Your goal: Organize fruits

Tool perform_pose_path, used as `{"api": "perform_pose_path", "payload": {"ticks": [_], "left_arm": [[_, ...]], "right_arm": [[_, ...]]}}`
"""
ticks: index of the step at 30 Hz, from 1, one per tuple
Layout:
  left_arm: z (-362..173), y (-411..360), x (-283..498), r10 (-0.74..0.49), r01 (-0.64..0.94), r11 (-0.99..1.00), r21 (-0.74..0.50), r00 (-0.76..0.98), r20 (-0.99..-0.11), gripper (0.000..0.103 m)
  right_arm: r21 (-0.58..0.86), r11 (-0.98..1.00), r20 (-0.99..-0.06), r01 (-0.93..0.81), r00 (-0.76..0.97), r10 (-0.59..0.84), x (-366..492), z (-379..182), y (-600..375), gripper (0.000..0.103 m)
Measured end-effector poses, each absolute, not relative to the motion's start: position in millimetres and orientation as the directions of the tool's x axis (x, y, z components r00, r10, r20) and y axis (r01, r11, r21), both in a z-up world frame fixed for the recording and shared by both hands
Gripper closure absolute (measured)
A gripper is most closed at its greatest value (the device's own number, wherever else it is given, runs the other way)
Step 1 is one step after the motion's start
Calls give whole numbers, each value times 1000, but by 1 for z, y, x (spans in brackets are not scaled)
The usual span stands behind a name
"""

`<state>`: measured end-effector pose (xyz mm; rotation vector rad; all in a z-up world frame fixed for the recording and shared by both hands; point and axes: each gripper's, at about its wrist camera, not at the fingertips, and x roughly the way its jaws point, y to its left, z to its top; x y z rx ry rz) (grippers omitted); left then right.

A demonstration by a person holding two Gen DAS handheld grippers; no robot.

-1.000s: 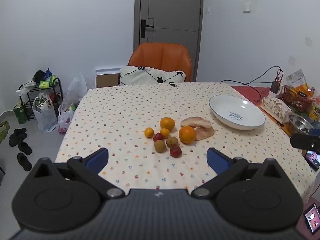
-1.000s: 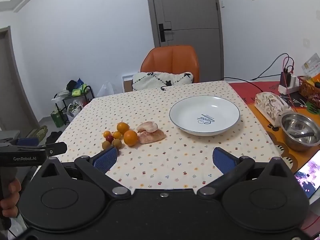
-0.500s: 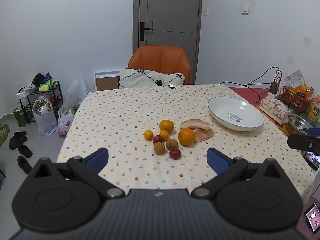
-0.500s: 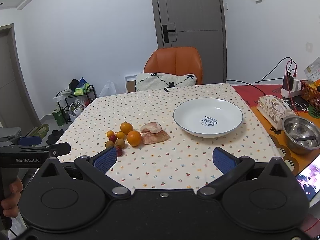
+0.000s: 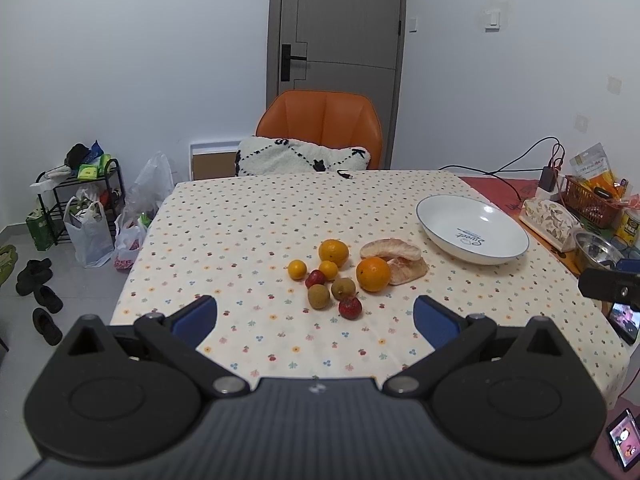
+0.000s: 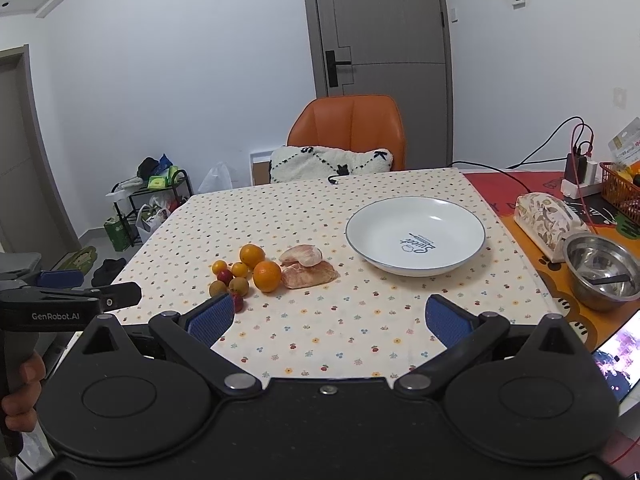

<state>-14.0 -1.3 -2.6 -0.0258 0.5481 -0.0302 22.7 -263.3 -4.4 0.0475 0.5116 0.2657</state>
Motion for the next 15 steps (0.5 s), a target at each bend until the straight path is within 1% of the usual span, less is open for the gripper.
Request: {"api": "perform_pose_path", "payload": {"ticks": [15], "left_arm": [[1, 1, -17, -40, 20, 999, -46, 868, -496, 0]], "right_arm": [[100, 966, -473, -237, 843, 256, 21, -2, -260, 0]]}}
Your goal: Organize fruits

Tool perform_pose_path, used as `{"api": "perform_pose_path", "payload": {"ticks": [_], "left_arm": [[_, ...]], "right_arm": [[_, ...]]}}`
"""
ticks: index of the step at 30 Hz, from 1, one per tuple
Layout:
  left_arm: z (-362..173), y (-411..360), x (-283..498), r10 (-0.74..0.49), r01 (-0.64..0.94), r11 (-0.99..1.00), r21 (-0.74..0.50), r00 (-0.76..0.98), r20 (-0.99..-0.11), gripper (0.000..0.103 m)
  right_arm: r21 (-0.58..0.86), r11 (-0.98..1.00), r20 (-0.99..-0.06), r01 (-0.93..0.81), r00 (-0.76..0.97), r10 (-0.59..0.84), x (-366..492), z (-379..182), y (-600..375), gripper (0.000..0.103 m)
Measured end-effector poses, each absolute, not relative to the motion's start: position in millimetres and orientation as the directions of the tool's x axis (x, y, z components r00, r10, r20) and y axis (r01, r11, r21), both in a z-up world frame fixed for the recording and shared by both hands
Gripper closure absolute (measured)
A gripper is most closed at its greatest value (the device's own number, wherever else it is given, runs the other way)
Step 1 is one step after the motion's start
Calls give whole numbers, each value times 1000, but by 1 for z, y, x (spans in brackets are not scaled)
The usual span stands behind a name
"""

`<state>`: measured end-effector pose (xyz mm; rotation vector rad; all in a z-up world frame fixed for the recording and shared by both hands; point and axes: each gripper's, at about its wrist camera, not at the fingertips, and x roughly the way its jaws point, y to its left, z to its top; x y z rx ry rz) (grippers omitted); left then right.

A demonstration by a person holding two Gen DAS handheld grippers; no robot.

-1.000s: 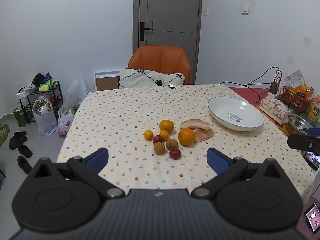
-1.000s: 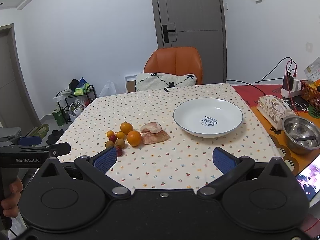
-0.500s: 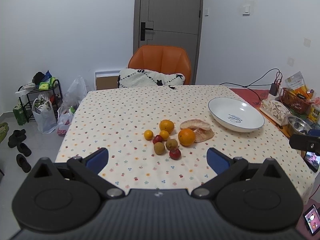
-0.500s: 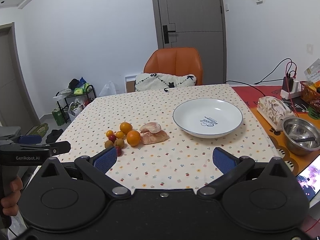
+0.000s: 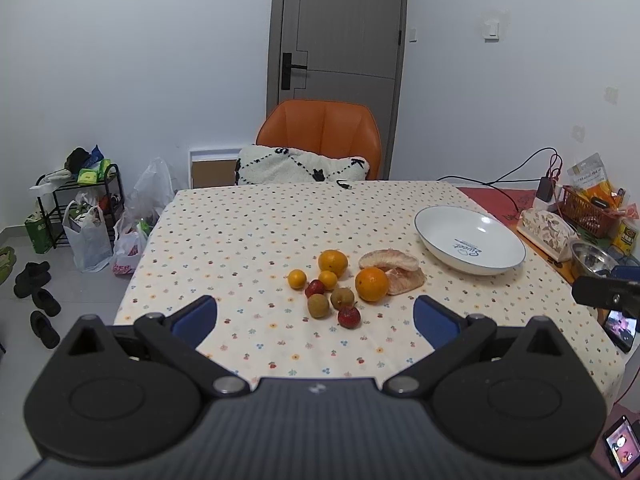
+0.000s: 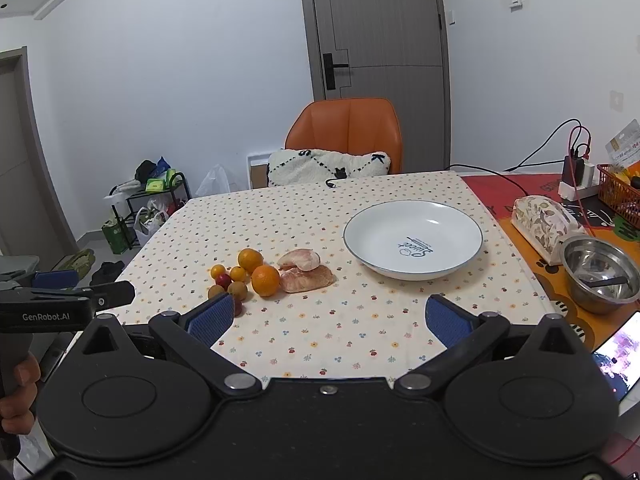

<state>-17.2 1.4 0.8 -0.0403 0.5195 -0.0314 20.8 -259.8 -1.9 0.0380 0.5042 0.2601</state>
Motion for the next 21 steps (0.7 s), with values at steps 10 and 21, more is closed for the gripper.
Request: {"api": "perform_pose_path", "payload": {"ticks": [10, 21], "left_arm": [[2, 4, -18, -35, 14, 999, -46, 869, -494, 0], [3, 5, -19, -39, 19, 999, -47, 872, -487, 0]], "right_arm": [[97, 966, -466, -242, 846, 258, 19, 0, -260, 0], [91, 966, -463, -242, 848, 257, 19, 1, -259, 0]]}}
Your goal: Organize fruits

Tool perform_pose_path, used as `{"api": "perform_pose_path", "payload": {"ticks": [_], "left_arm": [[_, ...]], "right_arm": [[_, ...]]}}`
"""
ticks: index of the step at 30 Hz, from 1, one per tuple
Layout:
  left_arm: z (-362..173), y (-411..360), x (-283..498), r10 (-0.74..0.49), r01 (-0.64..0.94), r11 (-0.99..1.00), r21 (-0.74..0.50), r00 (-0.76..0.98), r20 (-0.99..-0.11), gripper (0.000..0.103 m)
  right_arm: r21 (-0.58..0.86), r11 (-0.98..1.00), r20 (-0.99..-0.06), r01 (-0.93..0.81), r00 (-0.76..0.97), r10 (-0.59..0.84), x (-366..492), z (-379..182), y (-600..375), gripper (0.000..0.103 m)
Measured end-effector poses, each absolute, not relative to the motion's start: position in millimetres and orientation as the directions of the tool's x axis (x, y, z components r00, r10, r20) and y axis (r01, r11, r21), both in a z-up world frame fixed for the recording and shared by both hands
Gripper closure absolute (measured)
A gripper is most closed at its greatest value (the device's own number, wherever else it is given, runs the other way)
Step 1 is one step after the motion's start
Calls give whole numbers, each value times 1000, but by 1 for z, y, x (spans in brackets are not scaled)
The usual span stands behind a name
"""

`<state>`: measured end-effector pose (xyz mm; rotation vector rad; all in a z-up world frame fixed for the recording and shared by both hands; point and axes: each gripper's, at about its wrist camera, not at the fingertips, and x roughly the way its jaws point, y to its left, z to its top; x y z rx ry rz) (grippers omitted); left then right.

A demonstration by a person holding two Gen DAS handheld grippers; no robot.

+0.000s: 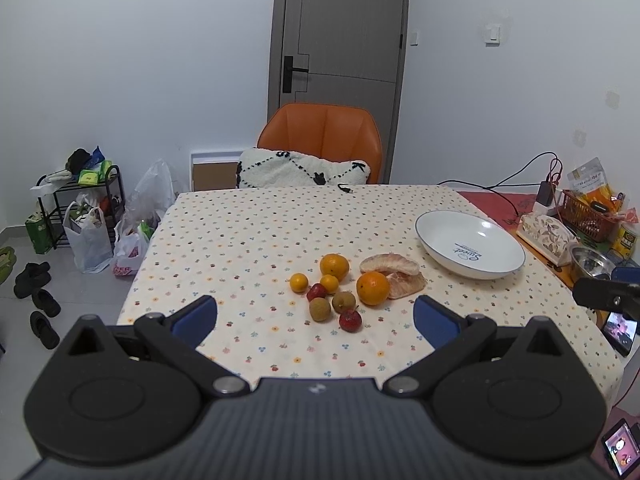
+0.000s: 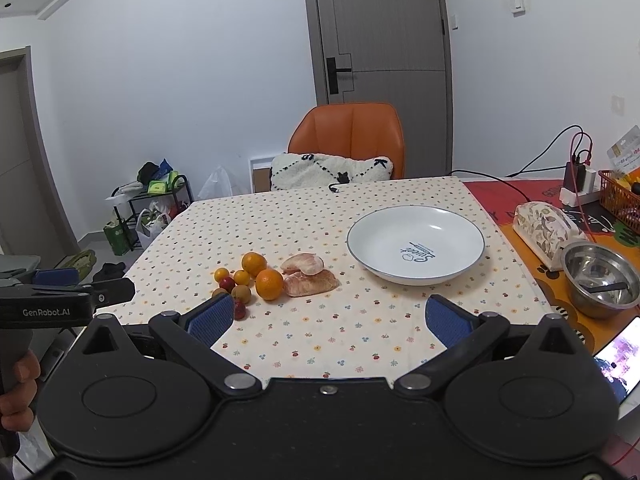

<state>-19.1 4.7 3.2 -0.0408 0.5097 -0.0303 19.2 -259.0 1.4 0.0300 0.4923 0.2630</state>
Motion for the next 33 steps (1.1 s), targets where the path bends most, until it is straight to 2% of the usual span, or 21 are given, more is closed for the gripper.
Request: {"api": "perform_pose_path", "payload": {"ticks": [13, 33], "left_arm": [[0, 4, -17, -51, 30, 998, -52, 874, -483, 0], [-35, 3, 41, -99, 77, 995, -63, 839, -535, 0]], "right_arm": [[107, 961, -458, -256, 845, 276, 24, 3, -256, 0], [105, 927, -432, -360, 823, 369, 75, -19, -248, 0]]}}
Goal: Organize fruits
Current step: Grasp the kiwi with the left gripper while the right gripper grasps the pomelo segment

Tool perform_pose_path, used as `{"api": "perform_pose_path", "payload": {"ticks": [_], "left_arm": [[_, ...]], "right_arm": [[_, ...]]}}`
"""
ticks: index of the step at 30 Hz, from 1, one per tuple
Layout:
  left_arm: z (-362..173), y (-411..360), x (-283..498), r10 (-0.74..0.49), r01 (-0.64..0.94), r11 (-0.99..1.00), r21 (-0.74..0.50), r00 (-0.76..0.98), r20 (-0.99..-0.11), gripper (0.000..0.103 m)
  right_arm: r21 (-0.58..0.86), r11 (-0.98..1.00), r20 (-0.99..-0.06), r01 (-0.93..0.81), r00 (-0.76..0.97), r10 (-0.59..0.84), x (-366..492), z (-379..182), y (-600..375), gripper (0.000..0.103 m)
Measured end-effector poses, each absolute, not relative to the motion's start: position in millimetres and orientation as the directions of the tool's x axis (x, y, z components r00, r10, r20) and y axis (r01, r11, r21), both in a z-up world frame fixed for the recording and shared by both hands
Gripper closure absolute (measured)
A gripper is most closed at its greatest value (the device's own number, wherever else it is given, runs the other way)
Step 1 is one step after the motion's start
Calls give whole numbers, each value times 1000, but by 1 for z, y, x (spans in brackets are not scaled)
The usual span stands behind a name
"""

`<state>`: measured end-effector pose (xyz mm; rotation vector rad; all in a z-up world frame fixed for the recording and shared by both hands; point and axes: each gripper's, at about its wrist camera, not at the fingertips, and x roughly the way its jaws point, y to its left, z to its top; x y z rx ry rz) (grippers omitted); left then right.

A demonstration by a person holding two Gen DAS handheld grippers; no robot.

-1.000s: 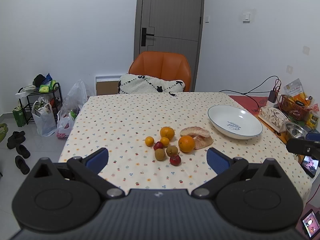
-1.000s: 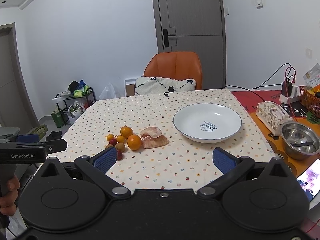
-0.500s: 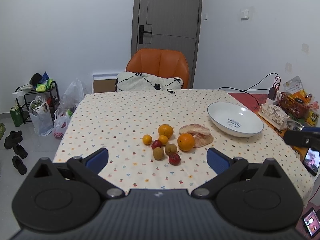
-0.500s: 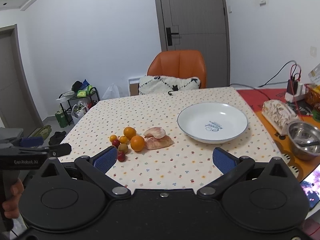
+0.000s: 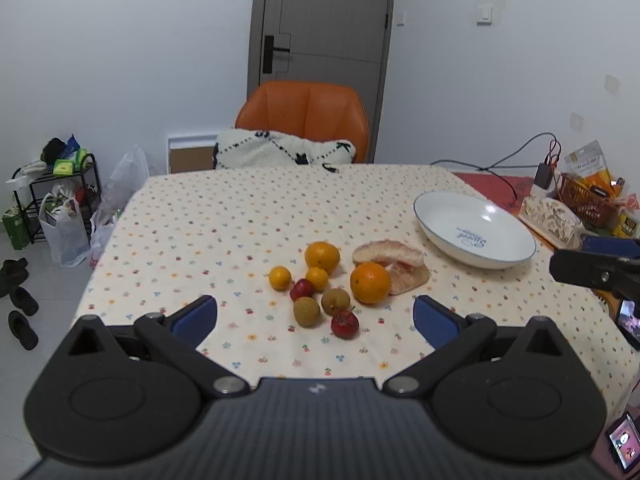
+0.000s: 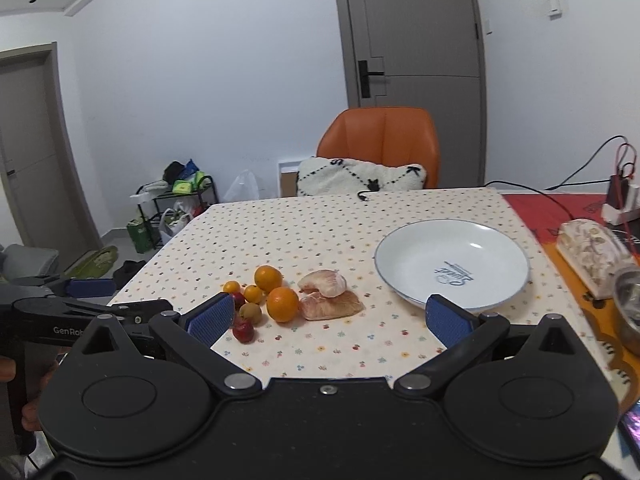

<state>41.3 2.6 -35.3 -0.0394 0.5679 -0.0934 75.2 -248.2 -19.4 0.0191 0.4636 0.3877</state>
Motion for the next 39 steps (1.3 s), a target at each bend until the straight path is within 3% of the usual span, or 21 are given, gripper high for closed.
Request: {"api": "perform_pose_path", "payload": {"ticks": [15, 21, 29, 31, 33, 39], "left_arm": [[-67, 11, 72, -153, 61, 982, -180, 815, -559, 1], [-76, 16, 86, -99, -7, 984, -180, 811, -577, 2], [-86, 18, 105, -101, -21, 981, -192, 791, -604, 22], [-88, 17, 108, -101, -25, 981, -194, 785, -611, 30], [-90, 17, 111, -99, -33, 979, -201, 784, -613, 37], [-96, 16, 120, -107, -38, 976, -213, 772, -626, 53]], "right_arm": [[194, 913, -418, -358, 812, 407, 120, -44, -255, 0], [206, 902, -412, -379, 803, 431, 135, -52, -252, 0], [151, 876, -413, -459, 776, 478, 154, -59, -236, 1], [147, 867, -433, -476, 757, 489, 162, -62, -232, 8], [162, 857, -449, -489, 737, 505, 169, -65, -231, 21], [125, 860, -478, -494, 730, 489, 184, -73, -223, 26]]}}
